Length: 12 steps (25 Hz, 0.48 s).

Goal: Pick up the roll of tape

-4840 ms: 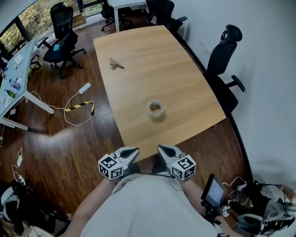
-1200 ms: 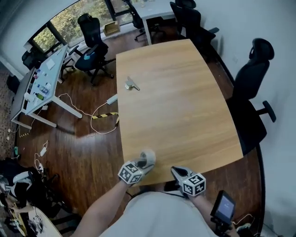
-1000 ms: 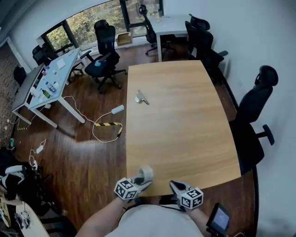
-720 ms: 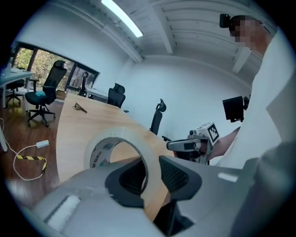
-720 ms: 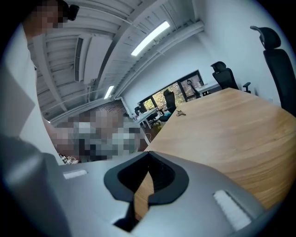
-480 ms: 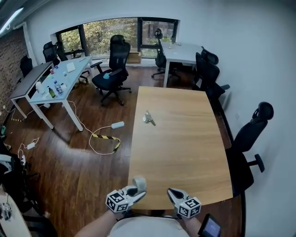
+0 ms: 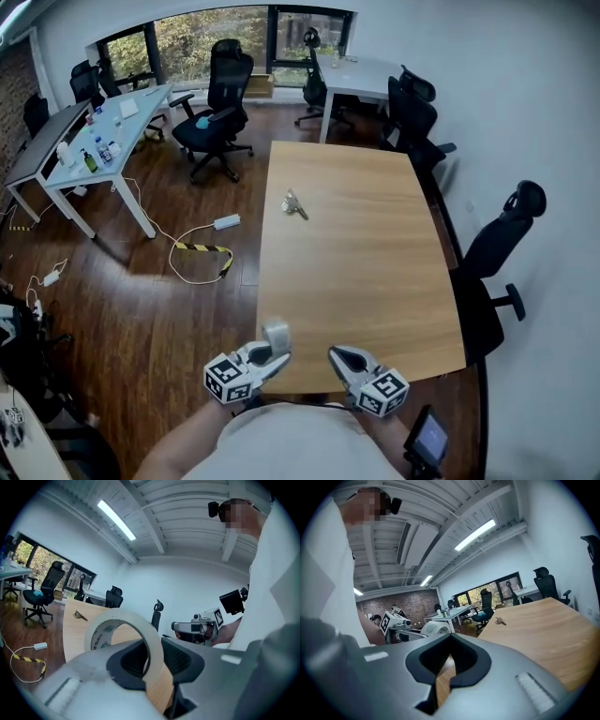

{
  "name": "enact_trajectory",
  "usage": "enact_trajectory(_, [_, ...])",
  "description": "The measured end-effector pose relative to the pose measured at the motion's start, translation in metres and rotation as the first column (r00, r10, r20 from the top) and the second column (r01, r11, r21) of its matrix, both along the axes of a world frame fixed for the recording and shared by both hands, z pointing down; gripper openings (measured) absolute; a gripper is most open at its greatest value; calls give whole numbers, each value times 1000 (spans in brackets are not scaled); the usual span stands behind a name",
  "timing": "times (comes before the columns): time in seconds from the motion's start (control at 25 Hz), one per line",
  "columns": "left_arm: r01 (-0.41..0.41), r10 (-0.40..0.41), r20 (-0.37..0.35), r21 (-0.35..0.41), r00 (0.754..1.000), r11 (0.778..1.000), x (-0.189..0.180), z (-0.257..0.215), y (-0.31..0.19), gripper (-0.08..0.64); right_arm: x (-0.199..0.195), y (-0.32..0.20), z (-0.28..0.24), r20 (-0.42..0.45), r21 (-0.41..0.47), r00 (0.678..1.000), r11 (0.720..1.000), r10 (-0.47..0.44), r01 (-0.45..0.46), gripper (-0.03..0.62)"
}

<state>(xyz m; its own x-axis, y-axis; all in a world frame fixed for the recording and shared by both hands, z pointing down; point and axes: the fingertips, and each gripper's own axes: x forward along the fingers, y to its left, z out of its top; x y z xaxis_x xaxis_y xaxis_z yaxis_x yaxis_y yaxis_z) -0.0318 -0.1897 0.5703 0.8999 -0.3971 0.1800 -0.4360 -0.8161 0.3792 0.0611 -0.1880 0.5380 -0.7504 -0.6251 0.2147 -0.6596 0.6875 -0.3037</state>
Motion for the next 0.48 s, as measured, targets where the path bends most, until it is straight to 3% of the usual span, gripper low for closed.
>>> enact_trajectory(0.48, [19,-20,-20,-14,1000,1000,-12,-7,3,103,-12,1,-4,-13,-13,1000,1000,3,-3,5])
